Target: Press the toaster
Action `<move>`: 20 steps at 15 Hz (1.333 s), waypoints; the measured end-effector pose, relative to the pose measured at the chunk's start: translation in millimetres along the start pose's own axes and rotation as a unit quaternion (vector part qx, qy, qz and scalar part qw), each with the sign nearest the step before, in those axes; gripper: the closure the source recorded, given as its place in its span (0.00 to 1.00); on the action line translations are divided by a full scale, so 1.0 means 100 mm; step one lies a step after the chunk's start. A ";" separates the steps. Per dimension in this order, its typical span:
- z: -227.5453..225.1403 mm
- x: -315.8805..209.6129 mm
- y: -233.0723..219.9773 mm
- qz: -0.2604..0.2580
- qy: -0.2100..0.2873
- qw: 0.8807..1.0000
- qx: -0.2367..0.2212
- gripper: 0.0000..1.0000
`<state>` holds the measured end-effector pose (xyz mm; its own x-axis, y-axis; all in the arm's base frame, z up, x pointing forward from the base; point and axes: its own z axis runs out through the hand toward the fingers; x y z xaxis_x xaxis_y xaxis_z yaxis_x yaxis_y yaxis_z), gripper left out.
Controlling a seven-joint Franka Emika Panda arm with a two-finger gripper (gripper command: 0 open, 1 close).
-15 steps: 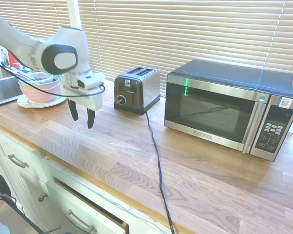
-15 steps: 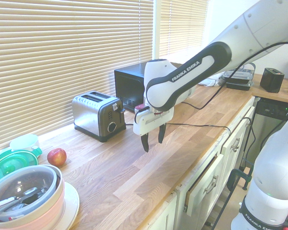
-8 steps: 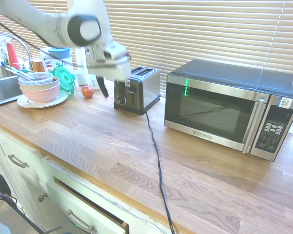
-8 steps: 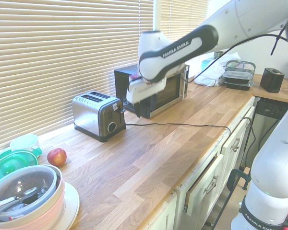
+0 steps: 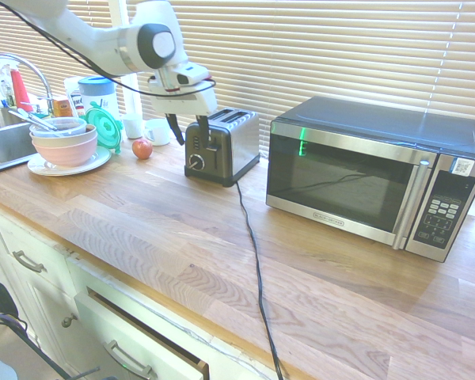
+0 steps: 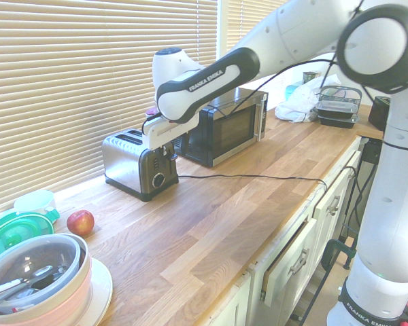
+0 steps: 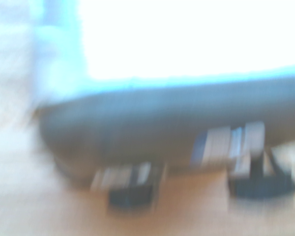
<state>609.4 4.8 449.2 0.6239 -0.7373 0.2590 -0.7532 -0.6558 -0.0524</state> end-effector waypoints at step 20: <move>-0.13 0.36 -0.03 0.012 -0.016 1.000 0.014 1.00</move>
<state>631.2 -17.8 471.0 0.6122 -0.7576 0.2262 -0.7622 -0.6416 -0.0859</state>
